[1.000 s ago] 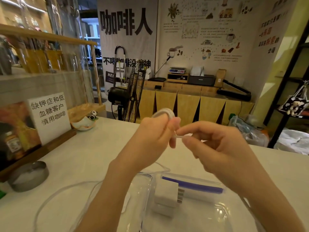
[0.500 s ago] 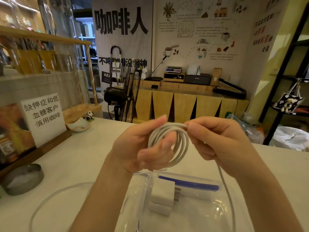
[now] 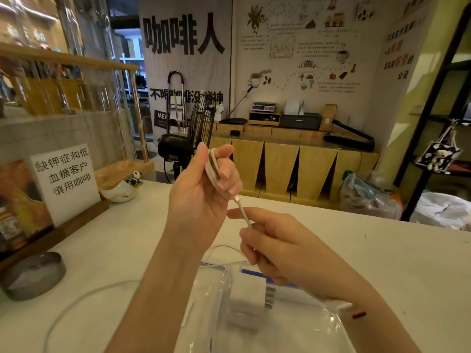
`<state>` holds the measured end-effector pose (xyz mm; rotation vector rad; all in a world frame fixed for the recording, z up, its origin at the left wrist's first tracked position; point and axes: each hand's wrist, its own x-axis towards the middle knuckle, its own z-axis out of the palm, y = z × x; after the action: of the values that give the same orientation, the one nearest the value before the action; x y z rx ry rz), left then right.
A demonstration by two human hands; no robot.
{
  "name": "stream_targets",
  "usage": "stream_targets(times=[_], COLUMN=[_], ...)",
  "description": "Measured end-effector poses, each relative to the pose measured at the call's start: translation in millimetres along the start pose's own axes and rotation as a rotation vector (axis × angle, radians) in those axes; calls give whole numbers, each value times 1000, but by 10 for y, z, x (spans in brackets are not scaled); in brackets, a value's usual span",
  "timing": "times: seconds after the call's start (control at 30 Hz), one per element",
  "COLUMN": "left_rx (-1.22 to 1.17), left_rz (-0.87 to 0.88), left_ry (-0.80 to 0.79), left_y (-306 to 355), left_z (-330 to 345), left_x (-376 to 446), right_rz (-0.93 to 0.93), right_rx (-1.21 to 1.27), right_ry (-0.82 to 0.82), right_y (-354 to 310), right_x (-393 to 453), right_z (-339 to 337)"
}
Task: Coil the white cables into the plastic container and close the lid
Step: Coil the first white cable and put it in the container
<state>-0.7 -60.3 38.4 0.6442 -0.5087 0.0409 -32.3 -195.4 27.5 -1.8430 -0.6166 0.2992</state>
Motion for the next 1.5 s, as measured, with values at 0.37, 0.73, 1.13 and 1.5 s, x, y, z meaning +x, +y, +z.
stream_targets(times=[0.37,0.73,1.13,1.5], left_rx=[935,1200,223,-305], left_rz=[255,-205,-723,-784], left_ry=[33,-270,-593,-455], left_y=[-225,-349,-229,-225], left_z=[-45,-10,16,-24], left_x=[12,-74,-58,4], right_rz=[-42,-334,-603,-496], right_rx=[-471,-857,-176,-356], right_ry=[-91,227,335,335], right_y=[-49,-222,-23,92], right_x=[-102,-297,-116,-39], right_z=[-56,-355,-415,-344])
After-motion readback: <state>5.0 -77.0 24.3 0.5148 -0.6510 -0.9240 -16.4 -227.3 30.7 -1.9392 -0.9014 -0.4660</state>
